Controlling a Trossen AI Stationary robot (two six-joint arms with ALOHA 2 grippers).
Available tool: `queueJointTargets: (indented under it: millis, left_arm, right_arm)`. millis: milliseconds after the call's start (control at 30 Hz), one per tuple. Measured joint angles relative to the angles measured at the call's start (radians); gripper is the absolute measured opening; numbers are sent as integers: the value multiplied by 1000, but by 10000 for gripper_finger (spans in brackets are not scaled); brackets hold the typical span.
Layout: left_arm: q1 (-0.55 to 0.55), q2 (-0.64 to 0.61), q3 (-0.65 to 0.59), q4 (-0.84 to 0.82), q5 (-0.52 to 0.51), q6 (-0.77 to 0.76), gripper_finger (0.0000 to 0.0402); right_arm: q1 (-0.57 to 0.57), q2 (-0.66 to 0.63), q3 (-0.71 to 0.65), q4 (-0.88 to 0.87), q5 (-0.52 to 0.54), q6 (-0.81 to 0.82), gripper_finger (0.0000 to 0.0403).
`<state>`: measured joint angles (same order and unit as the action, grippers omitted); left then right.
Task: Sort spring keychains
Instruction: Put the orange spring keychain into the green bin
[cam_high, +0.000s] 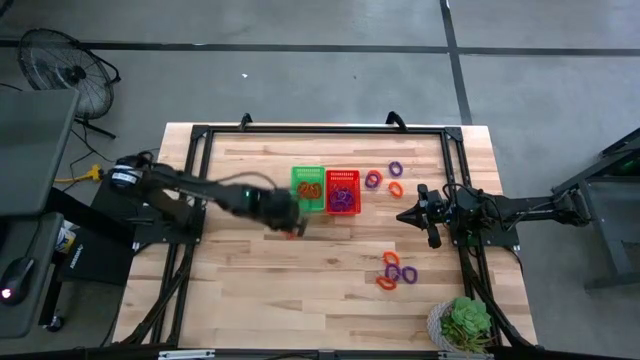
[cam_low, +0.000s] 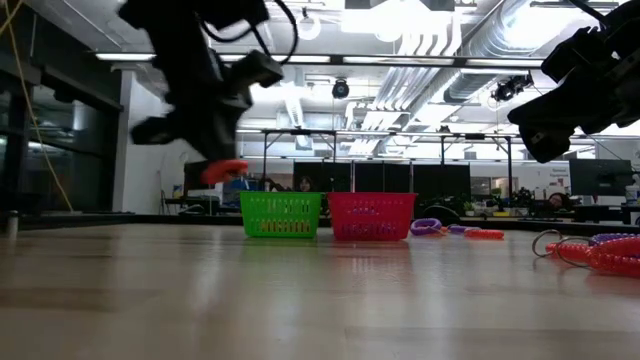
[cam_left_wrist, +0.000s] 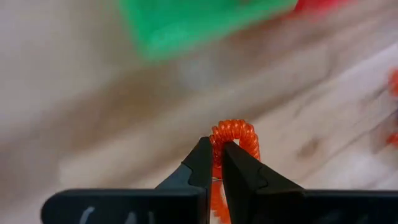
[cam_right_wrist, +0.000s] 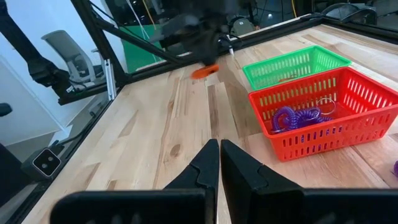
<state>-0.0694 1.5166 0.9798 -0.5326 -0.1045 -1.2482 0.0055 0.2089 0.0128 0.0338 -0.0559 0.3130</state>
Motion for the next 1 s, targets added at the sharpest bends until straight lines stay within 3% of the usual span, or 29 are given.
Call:
queueJointTargets:
  millis: [233, 500, 733, 1000]
  left_arm:
    - [226, -8, 36, 54, 103, 262, 19]
    - [385, -9, 128, 52, 114, 555, 19]
    - [438, -9, 138, 52, 114, 954, 19]
    - [435, -8, 138, 86, 118, 1178, 19]
  right_arm:
    - [0, 0, 0, 0, 0, 0, 12]
    - [0, 0, 0, 0, 0, 0, 12]
    - [0, 0, 0, 0, 0, 0, 12]
    - [0, 0, 0, 0, 0, 0, 12]
